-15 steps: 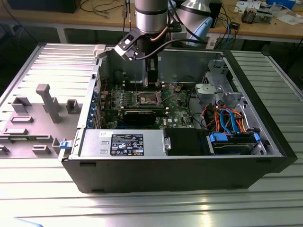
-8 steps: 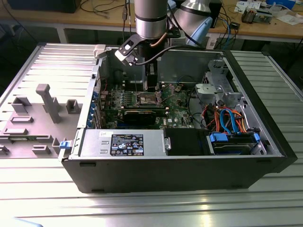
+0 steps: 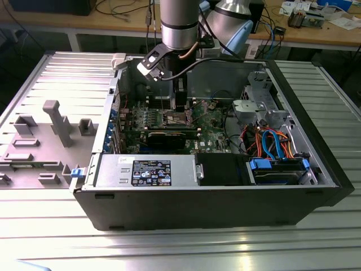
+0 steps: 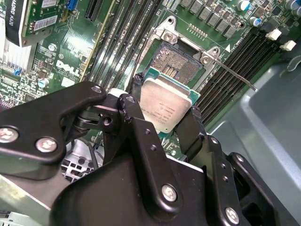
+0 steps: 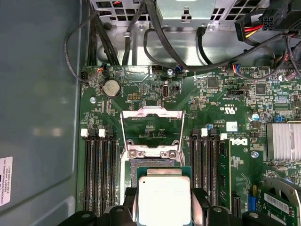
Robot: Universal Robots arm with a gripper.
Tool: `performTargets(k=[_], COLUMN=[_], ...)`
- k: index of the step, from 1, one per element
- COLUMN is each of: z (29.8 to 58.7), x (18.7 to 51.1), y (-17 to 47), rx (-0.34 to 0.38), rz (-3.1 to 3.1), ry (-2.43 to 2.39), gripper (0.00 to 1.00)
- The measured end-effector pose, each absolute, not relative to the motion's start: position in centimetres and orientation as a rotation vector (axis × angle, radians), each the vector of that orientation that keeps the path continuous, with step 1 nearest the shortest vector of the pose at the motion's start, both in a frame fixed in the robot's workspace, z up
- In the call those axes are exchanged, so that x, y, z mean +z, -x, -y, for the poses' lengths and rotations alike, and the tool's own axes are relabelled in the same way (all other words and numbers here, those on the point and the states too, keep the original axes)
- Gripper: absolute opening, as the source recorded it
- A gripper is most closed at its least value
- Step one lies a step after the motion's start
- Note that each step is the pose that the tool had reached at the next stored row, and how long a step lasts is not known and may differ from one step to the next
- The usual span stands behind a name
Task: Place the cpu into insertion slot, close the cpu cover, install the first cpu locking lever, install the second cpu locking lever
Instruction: 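Place the cpu into insertion slot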
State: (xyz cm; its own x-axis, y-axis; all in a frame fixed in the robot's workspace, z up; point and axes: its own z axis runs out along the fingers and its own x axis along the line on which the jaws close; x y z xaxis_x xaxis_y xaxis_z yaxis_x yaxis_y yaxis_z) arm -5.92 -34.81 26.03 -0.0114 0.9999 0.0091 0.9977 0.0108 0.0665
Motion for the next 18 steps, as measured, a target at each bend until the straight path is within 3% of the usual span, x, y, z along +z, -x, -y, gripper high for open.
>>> performTargets(k=[18], z=[34.8], x=[23.2], y=[6.2], rx=[0.085], rz=[-2.204], ry=[-2.179], gripper=[0.55])
